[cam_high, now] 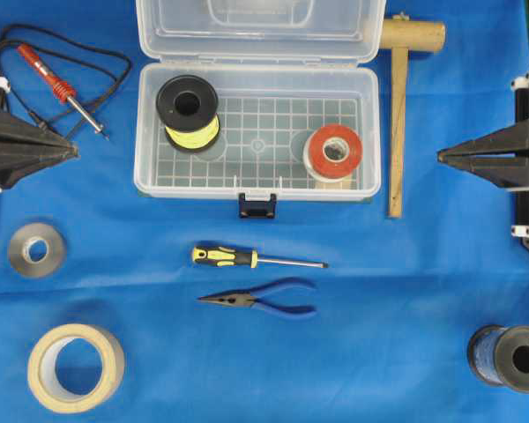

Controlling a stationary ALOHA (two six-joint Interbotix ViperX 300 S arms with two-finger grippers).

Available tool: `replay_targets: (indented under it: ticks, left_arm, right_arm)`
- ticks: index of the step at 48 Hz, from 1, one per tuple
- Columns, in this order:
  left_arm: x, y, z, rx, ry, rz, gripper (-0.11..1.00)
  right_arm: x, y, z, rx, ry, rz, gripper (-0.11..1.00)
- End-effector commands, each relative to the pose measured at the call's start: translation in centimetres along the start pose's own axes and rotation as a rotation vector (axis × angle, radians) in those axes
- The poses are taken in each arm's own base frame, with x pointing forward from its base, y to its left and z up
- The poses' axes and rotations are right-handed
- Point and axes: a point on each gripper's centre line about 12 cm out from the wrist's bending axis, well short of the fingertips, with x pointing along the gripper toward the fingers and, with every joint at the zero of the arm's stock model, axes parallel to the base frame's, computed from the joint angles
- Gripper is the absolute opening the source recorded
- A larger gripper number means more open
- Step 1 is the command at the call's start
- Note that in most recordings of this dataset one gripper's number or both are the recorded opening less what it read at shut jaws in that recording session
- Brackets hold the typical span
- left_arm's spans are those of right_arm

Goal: Close the tool box with the left arm.

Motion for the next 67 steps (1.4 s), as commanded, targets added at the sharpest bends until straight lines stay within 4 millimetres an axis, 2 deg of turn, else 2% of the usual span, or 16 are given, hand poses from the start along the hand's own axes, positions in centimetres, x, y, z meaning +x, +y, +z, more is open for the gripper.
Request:
replay_targets:
  ticks: [1, 25, 28, 38, 43, 53, 67]
  left_arm:
    - [0.2, 0.3, 0.7, -0.018, -0.017, 0.021, 0.00]
    - [0.7, 3.4, 2.0, 0.002, -0.069, 0.170, 0.01]
    - [0.9, 4.1, 2.2, 0.006, -0.073, 0.204, 0.10]
    - [1.6, 7.9, 3.1, 0.029, -0.073, 0.360, 0.70]
    - [2.3, 9.9, 3.5, 0.051, -0.057, 0.432, 0.91]
    - [4.8, 14.0, 3.9, 0.115, 0.008, 0.531, 0.93]
    - [9.1, 21.2, 2.2, 0.178, 0.218, 0.629, 0.94]
  right_arm:
    - [0.4, 0.0, 1.5, -0.005, -0.038, 0.000, 0.00]
    - [0.6, 0.0, 1.5, -0.009, -0.035, 0.001, 0.00]
    - [0.6, 0.0, 1.5, -0.011, -0.035, 0.001, 0.00]
    - [0.6, 0.0, 1.5, -0.016, -0.032, 0.003, 0.00]
    - [0.7, 0.0, 1.3, -0.018, -0.025, 0.004, 0.00]
    - [0.7, -0.1, 1.1, -0.020, -0.015, -0.004, 0.00]
    - [0.7, -0.3, 0.8, -0.021, 0.005, -0.013, 0.00]
